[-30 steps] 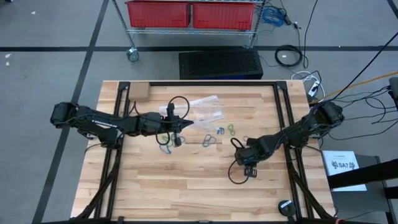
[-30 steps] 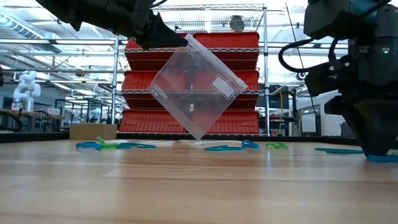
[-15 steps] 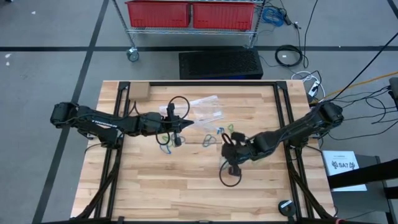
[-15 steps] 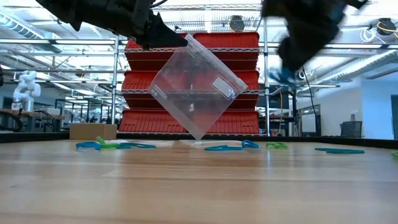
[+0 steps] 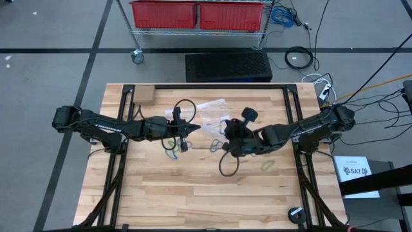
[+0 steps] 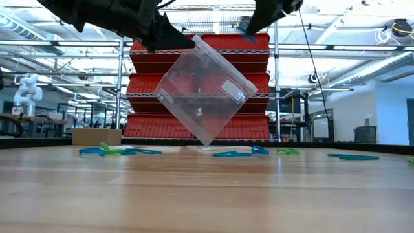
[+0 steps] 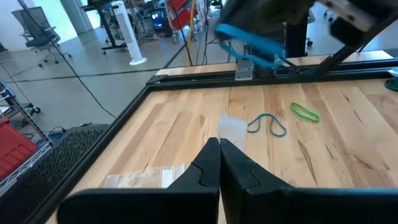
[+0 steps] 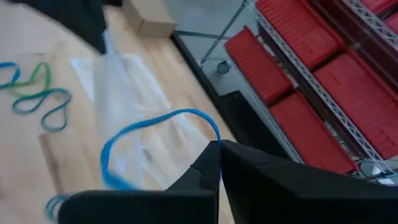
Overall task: Sort rubber bands
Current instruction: Put the blue rubber band into the transparent zip bag
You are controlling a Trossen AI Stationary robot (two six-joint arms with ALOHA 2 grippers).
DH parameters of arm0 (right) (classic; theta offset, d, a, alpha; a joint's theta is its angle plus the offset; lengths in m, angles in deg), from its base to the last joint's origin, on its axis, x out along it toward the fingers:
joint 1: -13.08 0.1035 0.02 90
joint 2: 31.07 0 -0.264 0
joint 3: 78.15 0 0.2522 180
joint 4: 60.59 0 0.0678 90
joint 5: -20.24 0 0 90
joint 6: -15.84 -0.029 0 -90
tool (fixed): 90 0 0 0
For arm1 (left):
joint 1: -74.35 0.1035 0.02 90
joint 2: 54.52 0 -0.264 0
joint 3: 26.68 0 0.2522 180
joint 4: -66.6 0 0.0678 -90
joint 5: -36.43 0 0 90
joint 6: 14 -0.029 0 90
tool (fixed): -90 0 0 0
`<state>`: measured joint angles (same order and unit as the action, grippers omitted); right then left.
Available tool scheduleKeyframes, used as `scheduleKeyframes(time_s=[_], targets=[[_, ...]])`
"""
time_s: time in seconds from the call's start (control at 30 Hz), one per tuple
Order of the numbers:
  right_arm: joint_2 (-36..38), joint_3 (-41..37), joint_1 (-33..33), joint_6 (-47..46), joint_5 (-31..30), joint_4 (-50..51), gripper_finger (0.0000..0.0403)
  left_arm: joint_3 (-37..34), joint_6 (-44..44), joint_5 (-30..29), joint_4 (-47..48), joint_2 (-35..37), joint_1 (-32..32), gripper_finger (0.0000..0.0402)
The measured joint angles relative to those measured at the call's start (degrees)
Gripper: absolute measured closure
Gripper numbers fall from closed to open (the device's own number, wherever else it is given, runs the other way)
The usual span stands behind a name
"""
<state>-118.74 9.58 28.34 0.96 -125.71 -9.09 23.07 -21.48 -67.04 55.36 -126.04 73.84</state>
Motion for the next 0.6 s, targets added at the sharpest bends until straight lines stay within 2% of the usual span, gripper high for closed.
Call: scheduleKeyframes(time_s=[0.3,0.6], targets=[[-3.1,0.0,-1.8,6.9,-0.8,-7.8,0.0403,0.0,1.3,0.0,-2.7,0.0,0.0,0.0402],[-6.3,0.0,-2.4,7.2,-1.9,-9.9,0.0403,0.0,2.7,0.0,-4.1,0.0,0.0,0.0402]])
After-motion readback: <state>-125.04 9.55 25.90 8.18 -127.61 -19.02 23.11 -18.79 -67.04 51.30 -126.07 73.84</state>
